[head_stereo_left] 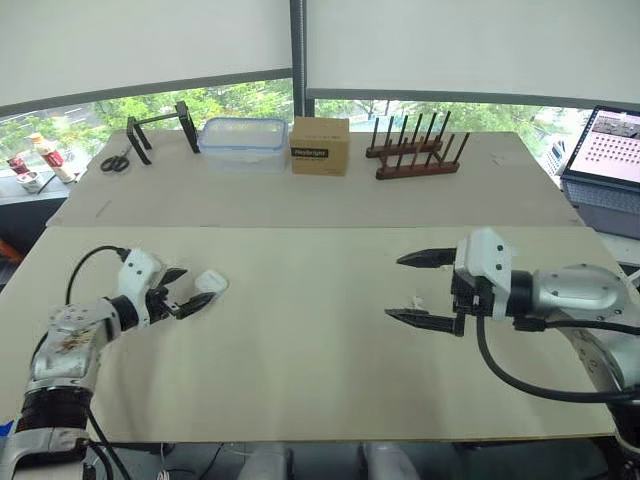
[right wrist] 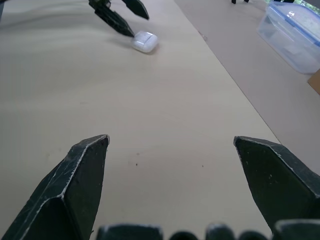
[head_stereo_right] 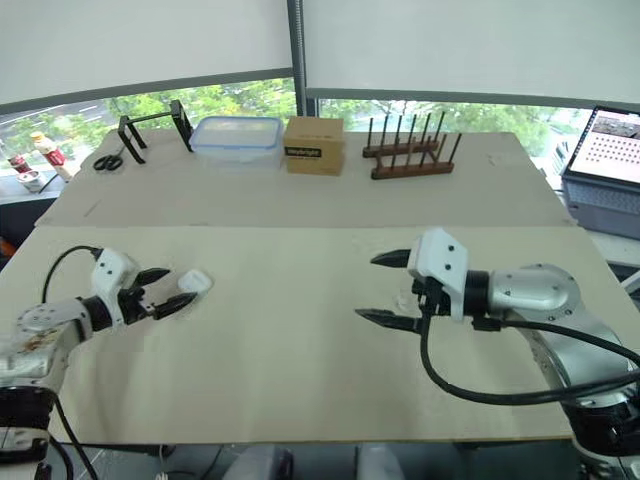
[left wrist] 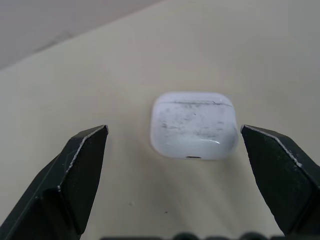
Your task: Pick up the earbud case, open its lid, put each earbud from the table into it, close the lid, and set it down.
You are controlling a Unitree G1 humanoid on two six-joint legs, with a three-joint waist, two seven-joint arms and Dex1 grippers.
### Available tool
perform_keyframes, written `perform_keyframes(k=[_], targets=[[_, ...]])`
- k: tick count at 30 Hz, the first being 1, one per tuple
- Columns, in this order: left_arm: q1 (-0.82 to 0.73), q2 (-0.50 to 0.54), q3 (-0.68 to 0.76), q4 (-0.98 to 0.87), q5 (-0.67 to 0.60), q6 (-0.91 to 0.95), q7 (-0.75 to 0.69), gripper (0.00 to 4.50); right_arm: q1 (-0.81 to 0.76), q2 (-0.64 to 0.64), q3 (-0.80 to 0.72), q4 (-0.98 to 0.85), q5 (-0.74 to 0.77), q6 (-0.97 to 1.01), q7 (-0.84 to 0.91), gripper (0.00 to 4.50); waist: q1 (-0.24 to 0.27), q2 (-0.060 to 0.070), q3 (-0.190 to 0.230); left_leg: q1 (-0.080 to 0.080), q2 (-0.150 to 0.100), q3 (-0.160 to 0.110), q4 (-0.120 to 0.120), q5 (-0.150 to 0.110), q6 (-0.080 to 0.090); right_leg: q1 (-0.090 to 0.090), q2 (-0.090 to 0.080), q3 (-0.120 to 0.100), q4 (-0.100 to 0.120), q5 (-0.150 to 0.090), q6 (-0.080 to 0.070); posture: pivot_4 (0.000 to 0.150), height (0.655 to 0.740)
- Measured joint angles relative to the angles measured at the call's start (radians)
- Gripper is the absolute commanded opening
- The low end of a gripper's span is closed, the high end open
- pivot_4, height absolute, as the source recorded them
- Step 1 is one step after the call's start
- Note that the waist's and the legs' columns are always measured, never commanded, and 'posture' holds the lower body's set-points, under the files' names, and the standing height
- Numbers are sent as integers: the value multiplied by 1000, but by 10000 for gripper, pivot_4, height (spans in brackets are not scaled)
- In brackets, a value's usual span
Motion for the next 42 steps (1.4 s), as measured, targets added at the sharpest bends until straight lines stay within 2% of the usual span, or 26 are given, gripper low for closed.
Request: perform_keyframes(k=[4, 13, 16, 18, 19, 25, 28, 32, 36, 42], targets=[[-54, -18, -35, 79, 35, -34, -9, 45000, -3, 6, 6, -23, 19, 26, 0, 44412, 1, 0, 0, -11, 0, 0, 4, 1, -1, -13, 0, 0, 7, 0, 0, 1500, 7400], [-159, -43, -70, 213, 84, -105, -34, 45000, -4, 31, 14, -38, 20, 42, -3, 44412, 0, 0, 0, -11, 0, 1, 4, 1, -1, -12, 1, 0, 7, 0, -1, 1500, 7400], [-176, -36, -78, 241, 90, -111, -63, 36668, -23, 40, 17, -46, 28, 60, -8, 45000, -1, 0, 0, -10, 0, 1, 4, 1, -2, -12, 1, 0, 7, 0, -1, 1500, 7400], [-184, -24, -87, 249, 95, -111, -86, 27634, -39, 43, 17, -49, 40, 66, -11, 45000, -1, 0, 0, -10, 0, 1, 4, 1, -2, -12, 1, 0, 7, 0, -1, 1500, 7400], [-184, -13, -92, 250, 99, -113, -101, 26324, -46, 44, 17, -53, 43, 69, -12, 45000, -2, 0, 0, -10, 0, 1, 4, 1, -1, -12, 1, 0, 7, 0, -1, 1500, 7400], [-146, 11, -101, 188, 88, -105, -176, 26344, -76, 44, 18, -57, 58, 79, -21, 45000, -6, 0, -1, -10, 0, 1, 3, 1, -1, -12, 0, 0, 7, 0, -1, 1500, 7400], [-127, -40, -147, 62, 84, -94, -214, 26344, -93, 50, 18, -56, 95, 124, -30, 45000, 7, 0, 0, -12, 0, 1, 5, 1, -1, -12, 0, -1, 7, 1, 0, 1500, 7400], [-170, -162, -216, -105, 66, -131, -213, 26344, -141, 97, 19, -61, 216, 312, -117, 45000, 18, 0, 0, -17, 0, -2, 12, 1, -1, -14, 0, -2, 7, 2, 0, 1500, 7400], [-232, -226, -262, -183, 90, -278, -207, 26344, -188, 183, 6, -32, 351, 524, -249, 45000, 12, 0, 0, -16, 0, -1, 12, 1, -1, -13, 1, -1, 7, 3, 0, 1500, 7400], [-199, -279, -319, -236, 92, -438, -220, 26344, -217, 287, -39, 77, 499, 746, -412, 45000, 3, 0, 0, -17, 0, -1, 12, 0, 0, -14, 1, 0, 6, 3, 0, 1500, 7400]])
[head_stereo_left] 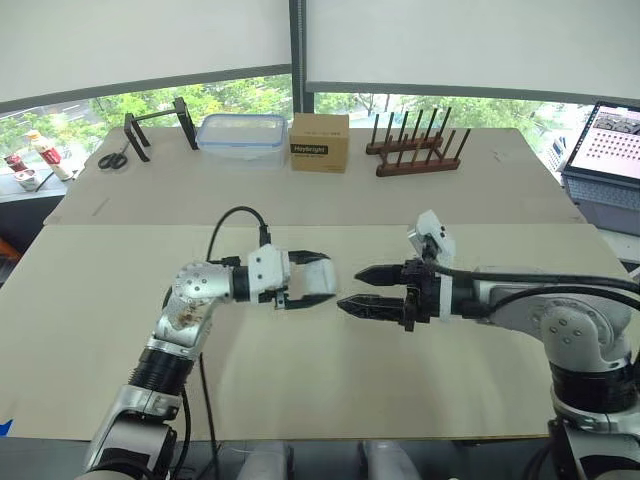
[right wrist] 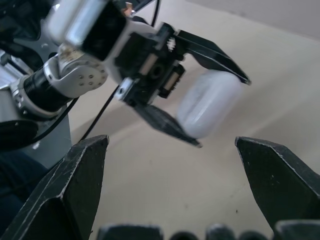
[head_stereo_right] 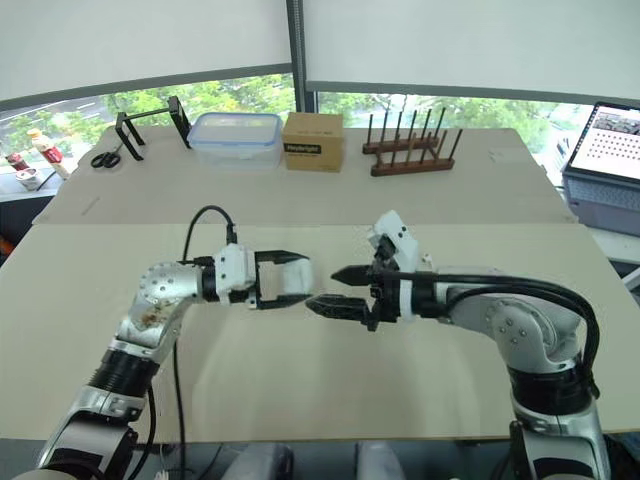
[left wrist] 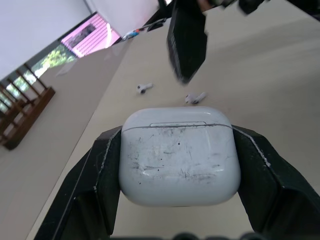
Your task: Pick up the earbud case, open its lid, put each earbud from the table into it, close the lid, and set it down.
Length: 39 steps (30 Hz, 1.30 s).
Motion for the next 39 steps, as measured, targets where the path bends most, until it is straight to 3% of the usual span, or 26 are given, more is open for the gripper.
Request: perform_keyframes(k=[11, 15, 17, 22, 23, 27, 31, 35, 39], targets=[[10, -8, -3, -39, -3, -100, 1, 26344, -39, 95, -40, 96, 131, 130, -135, 45000, -5, 0, 0, 0, 0, 0, 1, 0, 1, 1, 1, 0, 0, 0, 0, 1500, 7400], [10, -7, -17, -39, -1, -127, 0, 26344, -57, 114, -43, 116, 149, 139, -158, 33873, -4, 0, 0, 0, 0, 0, 1, 0, 1, 1, 1, 0, 0, 0, 0, 1500, 7400], [10, -8, -21, -39, -1, -139, 3, 26344, -57, 123, -44, 128, 156, 145, -170, 24156, -5, 0, 0, 0, 0, 0, 1, 0, 1, 1, 1, 0, 0, 0, 0, 1500, 7400], [9, -14, -21, -39, 3, -170, 18, 26344, -57, 128, -44, 138, 177, 149, -183, 8464, -5, 0, 0, 0, 0, 0, 1, 0, 1, 1, 1, 0, 0, 0, 0, 1500, 7400], [8, -13, -21, -38, 7, -189, 23, 26344, -56, 128, -47, 138, 182, 149, -183, 7270, -5, 0, 0, 0, 0, 0, 1, 0, 1, 1, 1, 0, 0, 0, 0, 1500, 7400], [6, -24, -21, -22, 17, -224, 36, 26344, -57, 124, -52, 138, 185, 149, -184, 7280, -5, 0, 0, 0, 0, 0, 1, 0, 1, 1, 1, 0, 0, 0, 0, 1500, 7400], [1, -33, -21, -21, 4, -230, 37, 44796, -58, 121, -39, 140, 182, 149, -179, 7279, -5, 0, 0, 0, 0, 0, 1, 0, 1, 1, 1, 0, 0, 0, 0, 1500, 7400], [-15, -18, -21, -9, 3, -232, 38, 45000, -74, 84, -11, 137, 147, 134, -153, 7279, -5, 0, 0, 0, 0, 0, 2, 0, 1, 1, 1, 0, 0, 0, 0, 1500, 7400], [-25, 69, -23, 12, 2, -94, 9, 45000, -90, -82, 128, 98, -34, 14, -47, 7279, -6, 1, 0, 0, 0, 2, 2, -1, 1, 1, 2, -1, 0, 0, 1, 1500, 7400]])
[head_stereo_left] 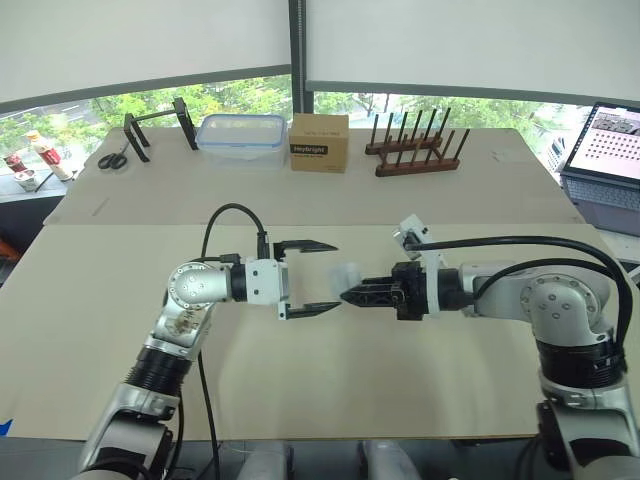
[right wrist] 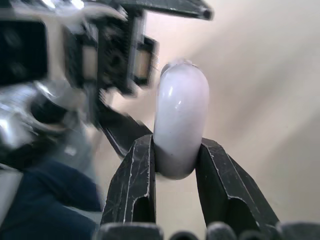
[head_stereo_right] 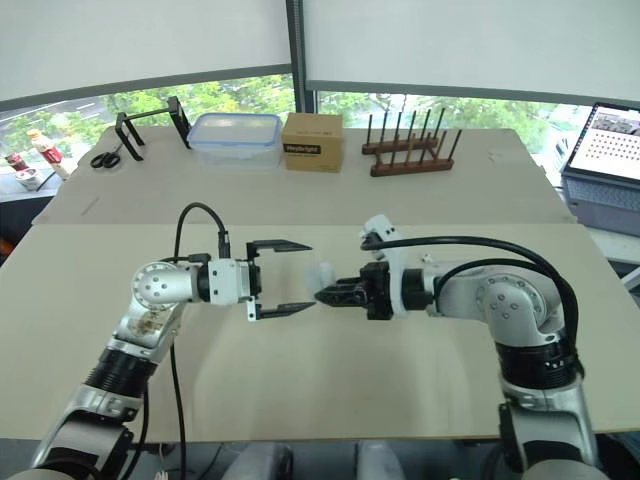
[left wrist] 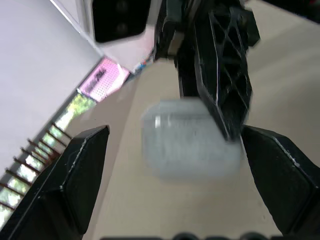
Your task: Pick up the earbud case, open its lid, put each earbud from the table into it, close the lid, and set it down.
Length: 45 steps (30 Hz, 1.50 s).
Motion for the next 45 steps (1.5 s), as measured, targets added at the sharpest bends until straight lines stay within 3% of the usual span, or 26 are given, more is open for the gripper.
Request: perform_keyframes(k=[4, 9, 17, 25, 28, 34, 35, 41, 43, 45], targets=[[-1, 92, -27, -27, -6, 288, -53, 45000, -19, -188, 223, -43, -295, -241, 159, 7279, -7, 1, 1, 0, 0, 2, 1, 0, 1, 0, 0, 0, -1, 0, 1, 1500, 7400], [-49, 77, -87, -110, 5, 514, -46, 45000, -76, -256, 390, -81, -566, -489, 308, 7279, -5, 1, 1, -1, 0, 3, 2, 0, 1, 0, 0, -1, -1, -1, 1, 1500, 7400], [-141, 4, -140, -122, 46, 578, -15, 45000, -77, -247, 431, -86, -722, -577, 423, 7279, 0, 1, 1, -1, 0, 2, 2, 0, 1, 0, 0, -1, 0, 0, 1, 1500, 7400], [-155, -9, -177, -122, 51, 580, -44, 45000, -76, -211, 430, -86, -769, -577, 473, 7279, 1, 1, 1, -1, 0, 2, 2, 0, 1, 0, 0, -1, 0, 0, 1, 1500, 7400], [-155, -21, -178, -122, 51, 581, -45, 36942, -76, -198, 430, -87, -776, -576, 482, 7279, 2, 1, 1, -2, 0, 2, 3, 0, 1, 0, 0, -1, 0, 0, 1, 1500, 7400], [-156, -24, -196, -122, 52, 599, -66, 8010, -76, -185, 426, -88, -795, -574, 500, 7279, 1, 1, 1, -1, 0, 2, 3, 0, 1, 0, 0, -1, 0, 0, 1, 1500, 7400], [-156, -24, -197, -125, 54, 600, -69, 5514, -76, -184, 426, -88, -799, -574, 504, 7278, 1, 1, 1, -1, 0, 2, 3, 0, 1, 0, 0, 0, 0, 0, 1, 1500, 7400], [-156, -24, -197, -136, 61, 613, -63, 5571, -76, -176, 422, -88, -810, -572, 512, 7278, 2, 1, 1, -1, 0, 2, 3, 0, 1, 0, 0, 0, 0, 0, 1, 1500, 7400], [-155, -22, -195, -145, 65, 619, -60, 5571, -76, -172, 417, -88, -809, -565, 513, 17824, 2, 1, 1, -1, 0, 2, 3, 0, 1, 0, 0, -1, 0, 0, 1, 1500, 7400], [-147, -22, -193, -147, 65, 625, -48, 5571, -76, -170, 399, -101, -800, -565, 520, 24619, 2, 1, 1, -1, 0, 1, 3, 0, 1, 0, 0, 0, 0, 0, 1, 1500, 7400]])
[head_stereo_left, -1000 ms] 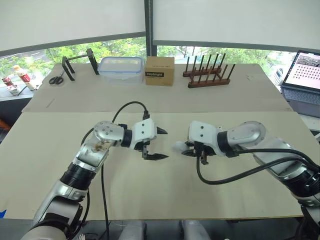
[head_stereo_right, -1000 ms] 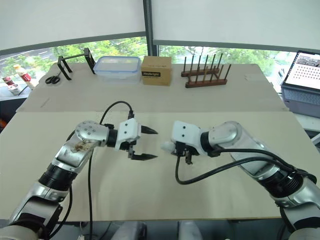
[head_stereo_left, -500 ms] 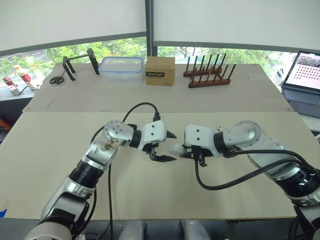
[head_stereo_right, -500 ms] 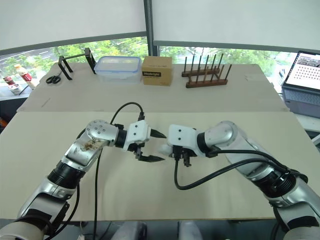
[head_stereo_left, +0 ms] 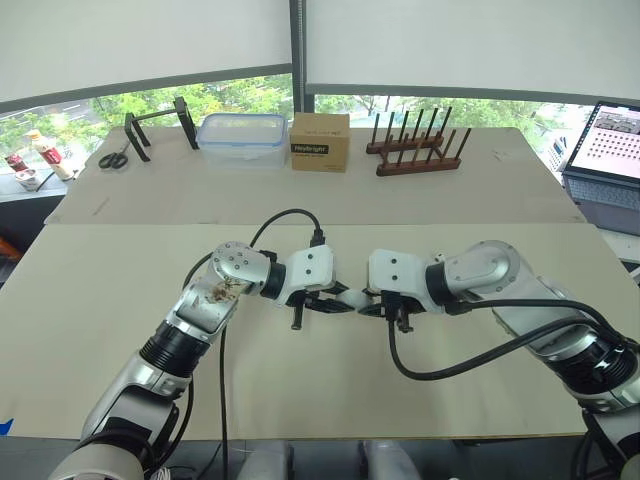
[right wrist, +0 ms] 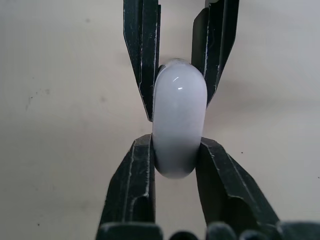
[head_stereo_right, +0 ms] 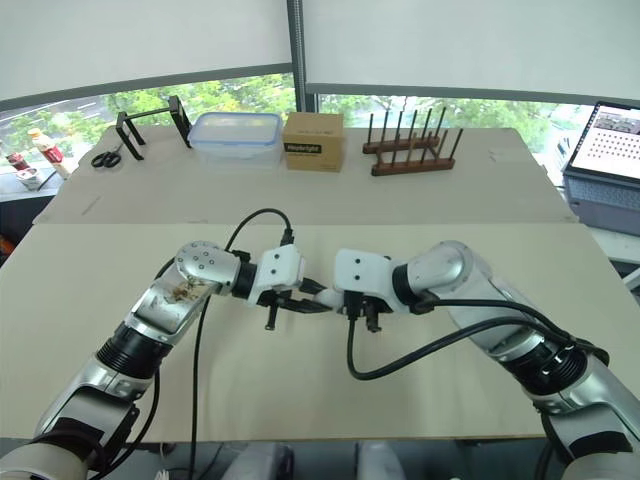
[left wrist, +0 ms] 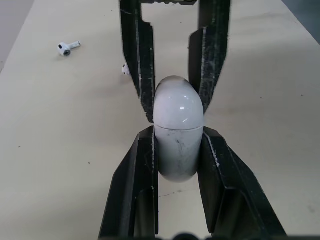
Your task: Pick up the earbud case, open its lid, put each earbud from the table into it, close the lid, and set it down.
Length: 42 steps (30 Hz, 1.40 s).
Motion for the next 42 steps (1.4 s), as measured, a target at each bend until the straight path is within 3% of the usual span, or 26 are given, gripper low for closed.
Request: perform_keyframes(k=[5, 9, 13, 30, 42], targets=[[73, 6, 51, 3, -52, 23, 10, 5571, 42, -73, -65, -26, -14, -37, 12, 41694, 1, 0, 0, 0, 0, 0, 0, 0, 0, 0, -1, 0, 0, 0, 0, 1500, 7400], [161, -86, 198, 23, -203, 14, 32, 5571, 150, -68, -184, 6, -46, -304, -22, 42107, 1, 0, 0, 0, 0, 0, 0, 0, 0, 0, -1, 0, 0, 0, 0, 1500, 7400], [197, -107, 240, 53, -228, -35, 47, 5571, 220, -19, -258, 8, -16, -427, -27, 42107, 1, 0, 0, 1, 0, 0, 0, 0, 0, 1, 0, 1, 1, 0, 0, 1500, 7400], [210, -80, 195, 35, -210, -170, 4, 5571, 175, 107, -267, -1, 3, -352, -84, 42107, 1, 0, 0, 2, 0, -1, 0, 0, 0, 1, 0, 2, 0, 0, 0, 1500, 7400], [217, -91, 180, 36, -204, -198, 21, 5571, 176, 79, -351, -28, 116, -226, -59, 42107, 2, 0, 0, 1, 0, -2, 0, 0, 0, 1, 0, 1, 0, 0, 0, 1500, 7400]])
